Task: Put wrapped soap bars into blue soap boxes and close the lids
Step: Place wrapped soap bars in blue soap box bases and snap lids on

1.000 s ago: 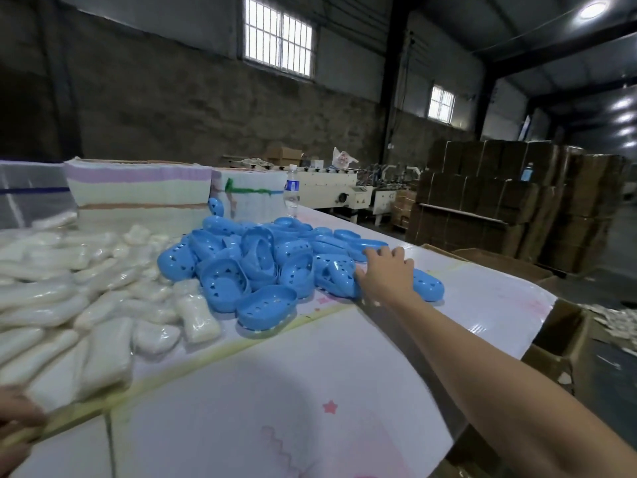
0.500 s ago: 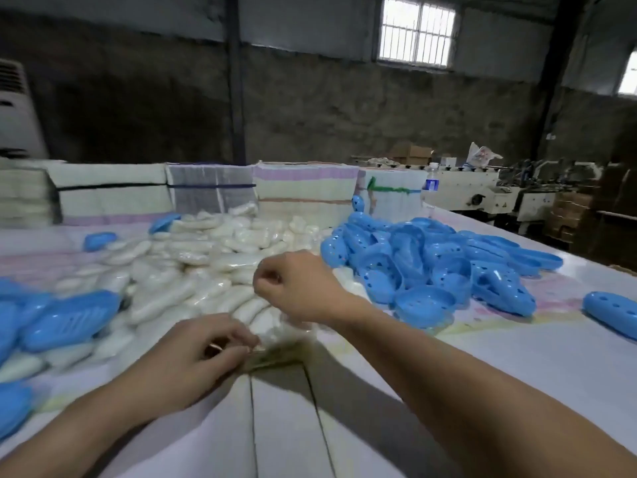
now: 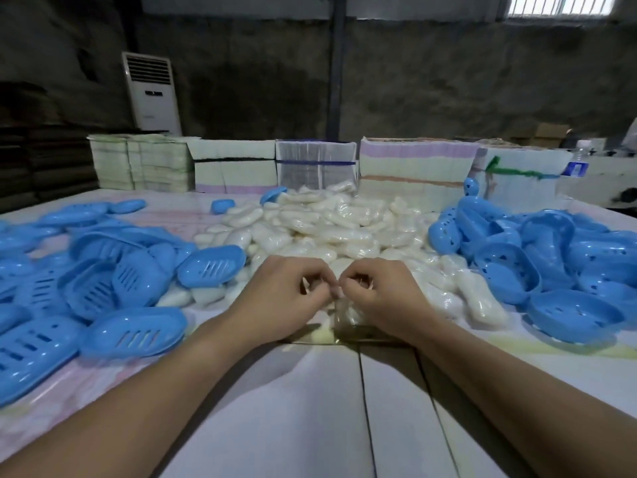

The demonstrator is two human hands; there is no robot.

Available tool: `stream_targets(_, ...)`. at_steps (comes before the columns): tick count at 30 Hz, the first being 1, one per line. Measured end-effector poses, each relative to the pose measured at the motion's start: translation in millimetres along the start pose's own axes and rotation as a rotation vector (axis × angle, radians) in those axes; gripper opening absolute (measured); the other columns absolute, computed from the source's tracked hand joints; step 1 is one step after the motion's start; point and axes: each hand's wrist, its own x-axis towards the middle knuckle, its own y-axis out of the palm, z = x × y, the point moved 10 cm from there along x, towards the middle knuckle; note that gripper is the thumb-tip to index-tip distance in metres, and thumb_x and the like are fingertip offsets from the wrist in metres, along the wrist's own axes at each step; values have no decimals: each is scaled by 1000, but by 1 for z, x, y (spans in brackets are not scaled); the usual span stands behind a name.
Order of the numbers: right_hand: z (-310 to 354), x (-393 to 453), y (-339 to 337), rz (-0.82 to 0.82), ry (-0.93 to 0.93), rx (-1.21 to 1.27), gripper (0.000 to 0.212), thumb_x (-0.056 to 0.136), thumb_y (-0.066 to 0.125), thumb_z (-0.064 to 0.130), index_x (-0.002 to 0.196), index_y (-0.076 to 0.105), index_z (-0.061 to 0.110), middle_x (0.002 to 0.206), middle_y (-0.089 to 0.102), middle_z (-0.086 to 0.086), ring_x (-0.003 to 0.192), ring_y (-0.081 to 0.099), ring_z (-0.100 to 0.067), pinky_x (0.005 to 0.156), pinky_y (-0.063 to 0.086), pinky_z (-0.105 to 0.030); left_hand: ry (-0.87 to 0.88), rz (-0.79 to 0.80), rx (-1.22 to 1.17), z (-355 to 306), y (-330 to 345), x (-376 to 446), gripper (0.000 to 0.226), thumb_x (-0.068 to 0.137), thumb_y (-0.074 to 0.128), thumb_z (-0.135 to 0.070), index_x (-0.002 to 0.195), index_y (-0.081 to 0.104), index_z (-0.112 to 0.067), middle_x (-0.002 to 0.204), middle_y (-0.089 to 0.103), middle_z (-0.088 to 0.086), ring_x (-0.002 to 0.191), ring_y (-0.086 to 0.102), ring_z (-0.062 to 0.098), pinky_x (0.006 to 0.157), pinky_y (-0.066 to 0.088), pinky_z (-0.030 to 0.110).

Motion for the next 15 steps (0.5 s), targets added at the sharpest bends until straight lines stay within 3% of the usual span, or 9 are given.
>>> stream_targets(4, -4, -3, -5, -18, 10, 59, 15, 83, 62, 19, 74, 74, 23, 71, 68, 16, 74, 60, -4, 70, 49, -29, -123, -249, 163, 27, -58, 7, 16, 84, 64, -29, 90, 62, -45, 69, 60, -13, 70, 57, 5, 62, 45, 28)
stream_targets(6, -4, -3, -5, -20, 12, 75, 15, 83, 63, 18, 75, 74, 23, 71, 68, 18, 76, 60, -2, 68, 46, -23, -233, -258, 303, 48, -78, 10, 31, 80, 64, -39, 108, 53, -46, 87, 56, -16, 87, 55, 11, 69, 43, 34)
stream_targets(9, -4, -3, -6, -27, 4, 83, 16, 83, 63, 17, 75, 75, 23, 74, 67, 23, 78, 59, 0, 69, 43, -17, -433, -75, 330, 91, -89, 8, 80, 74, 67, -47, 140, 22, -47, 131, 45, -8, 122, 38, 22, 92, 40, 45)
stream_targets(11, -3, -4, -7, -32, 1, 79, 15, 83, 63, 17, 75, 75, 23, 75, 66, 24, 79, 58, 2, 69, 42, -15, -517, 136, 255, 112, -84, 1, 95, 73, 69, -43, 145, 8, -52, 147, 40, -3, 127, 40, 25, 96, 40, 41)
stream_targets(13, -3, -4, -7, -28, -7, 84, 16, 83, 63, 16, 75, 75, 24, 76, 65, 28, 79, 58, 4, 67, 41, -11, -538, 291, 306, 122, -78, -6, 96, 77, 73, -35, 148, 10, -49, 146, 43, -3, 117, 50, 24, 89, 42, 34)
stream_targets(15, -3, -4, -7, -23, -7, 89, 17, 83, 63, 15, 75, 75, 25, 76, 65, 30, 79, 58, 5, 66, 41, -10, -521, 260, 344, 123, -82, -4, 86, 77, 76, -29, 146, 26, -41, 138, 48, -4, 111, 52, 21, 83, 43, 31)
